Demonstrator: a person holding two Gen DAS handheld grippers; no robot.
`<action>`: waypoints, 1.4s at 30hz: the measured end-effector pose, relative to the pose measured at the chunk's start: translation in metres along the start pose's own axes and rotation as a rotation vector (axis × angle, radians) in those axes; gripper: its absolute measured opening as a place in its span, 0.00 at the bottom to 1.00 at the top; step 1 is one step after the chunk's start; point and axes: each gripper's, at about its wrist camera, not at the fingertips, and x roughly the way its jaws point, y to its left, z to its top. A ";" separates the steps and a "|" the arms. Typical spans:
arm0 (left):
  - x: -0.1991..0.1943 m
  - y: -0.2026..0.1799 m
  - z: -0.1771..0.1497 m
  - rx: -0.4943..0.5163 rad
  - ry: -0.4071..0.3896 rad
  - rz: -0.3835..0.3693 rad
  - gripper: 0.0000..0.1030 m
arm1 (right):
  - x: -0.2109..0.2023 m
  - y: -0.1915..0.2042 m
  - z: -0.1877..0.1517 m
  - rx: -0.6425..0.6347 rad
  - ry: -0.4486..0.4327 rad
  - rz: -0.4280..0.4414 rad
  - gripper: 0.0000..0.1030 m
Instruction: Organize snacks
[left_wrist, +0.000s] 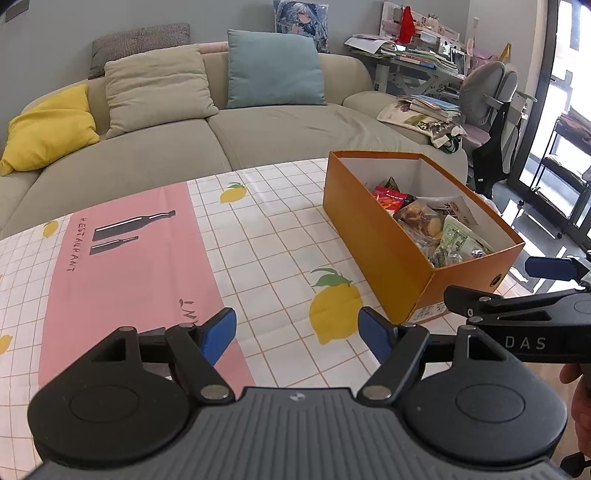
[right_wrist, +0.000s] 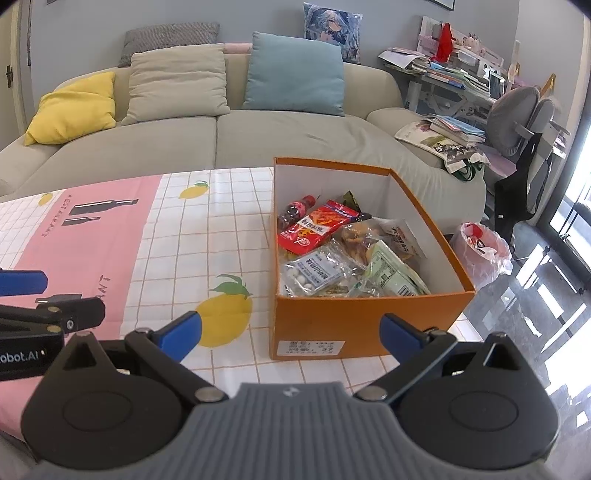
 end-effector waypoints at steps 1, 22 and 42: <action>0.001 0.000 0.000 -0.001 0.001 0.001 0.86 | 0.000 0.000 0.000 -0.001 -0.001 0.000 0.97; -0.002 0.002 -0.002 -0.020 0.014 -0.002 0.86 | -0.006 0.004 0.002 -0.025 -0.022 0.003 0.97; -0.001 0.004 -0.001 -0.038 0.025 0.001 0.86 | -0.006 0.007 0.004 -0.032 -0.031 0.006 0.97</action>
